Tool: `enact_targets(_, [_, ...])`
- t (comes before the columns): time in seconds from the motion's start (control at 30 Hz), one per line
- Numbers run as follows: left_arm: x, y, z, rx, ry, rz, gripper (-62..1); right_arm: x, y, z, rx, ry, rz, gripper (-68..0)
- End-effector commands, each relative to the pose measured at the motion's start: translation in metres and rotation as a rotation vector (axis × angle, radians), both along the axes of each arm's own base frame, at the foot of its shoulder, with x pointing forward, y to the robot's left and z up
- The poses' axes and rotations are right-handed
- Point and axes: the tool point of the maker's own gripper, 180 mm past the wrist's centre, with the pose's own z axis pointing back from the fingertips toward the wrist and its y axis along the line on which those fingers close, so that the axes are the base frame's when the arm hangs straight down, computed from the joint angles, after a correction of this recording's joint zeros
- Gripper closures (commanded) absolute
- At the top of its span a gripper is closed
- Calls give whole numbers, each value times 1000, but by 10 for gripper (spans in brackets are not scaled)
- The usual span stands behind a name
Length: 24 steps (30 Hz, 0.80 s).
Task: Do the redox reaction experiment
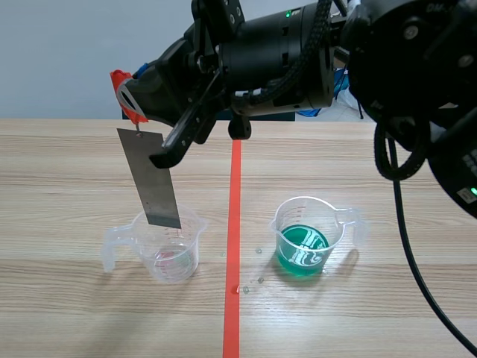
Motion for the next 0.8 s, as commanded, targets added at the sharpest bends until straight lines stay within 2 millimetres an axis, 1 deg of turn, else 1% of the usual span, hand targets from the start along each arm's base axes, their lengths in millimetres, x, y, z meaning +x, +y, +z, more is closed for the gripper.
enact_targets(0.0, [0,-1,8,-25,-35,-2,-623,3,-1,10,24,-21,-5,-8])
enact_targets(0.4, [0,-1,8,-25,-35,-2,-623,2,1,8,26,-28,4,-9])
enact_targets(0.53, [0,-1,8,-25,-35,-2,-623,0,6,-6,19,3,16,-8])
enact_targets(0.77, [0,-1,8,-25,-35,-2,-623,8,9,-30,8,1,1,-8])
